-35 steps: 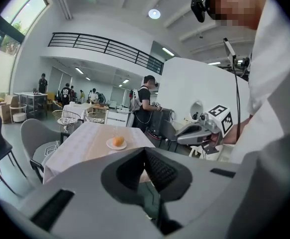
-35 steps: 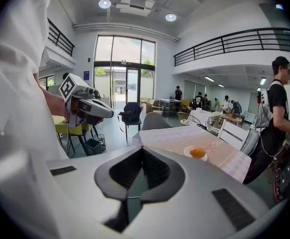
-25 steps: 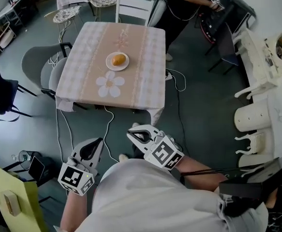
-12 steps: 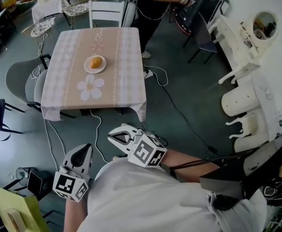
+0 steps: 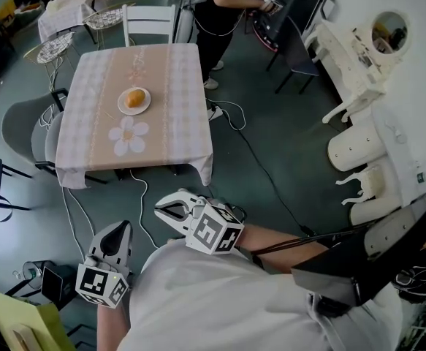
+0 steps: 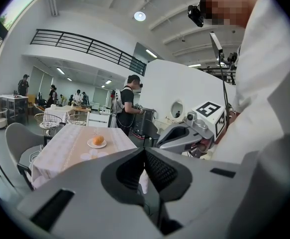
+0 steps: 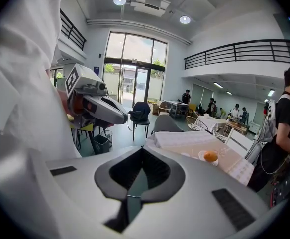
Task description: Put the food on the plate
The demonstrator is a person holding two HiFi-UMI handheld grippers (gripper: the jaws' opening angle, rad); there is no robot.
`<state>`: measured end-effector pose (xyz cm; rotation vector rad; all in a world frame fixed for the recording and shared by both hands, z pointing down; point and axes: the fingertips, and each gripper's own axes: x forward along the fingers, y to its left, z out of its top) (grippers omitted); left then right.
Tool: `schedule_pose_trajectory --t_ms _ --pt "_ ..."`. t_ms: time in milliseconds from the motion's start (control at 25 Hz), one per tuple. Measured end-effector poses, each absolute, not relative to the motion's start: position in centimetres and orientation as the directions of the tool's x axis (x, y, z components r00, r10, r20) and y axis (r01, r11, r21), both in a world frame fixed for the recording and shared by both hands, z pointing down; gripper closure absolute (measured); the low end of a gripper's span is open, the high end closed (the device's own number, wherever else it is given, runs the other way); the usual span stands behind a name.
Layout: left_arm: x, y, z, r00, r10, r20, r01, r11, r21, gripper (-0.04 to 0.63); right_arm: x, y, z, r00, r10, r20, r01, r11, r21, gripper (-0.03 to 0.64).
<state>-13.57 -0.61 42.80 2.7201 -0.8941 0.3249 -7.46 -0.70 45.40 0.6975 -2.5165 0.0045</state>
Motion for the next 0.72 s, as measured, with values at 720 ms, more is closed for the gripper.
schedule_pose_trajectory --t_ms 720 --pt "-11.3 -3.1 43.9 0.784 -0.536 0.314 -0.603 -0.778 0.178 0.586 -4.5 -3.0 45.8 -0.722 -0.489 0.490 -0.489 0.861 0.139 0.604"
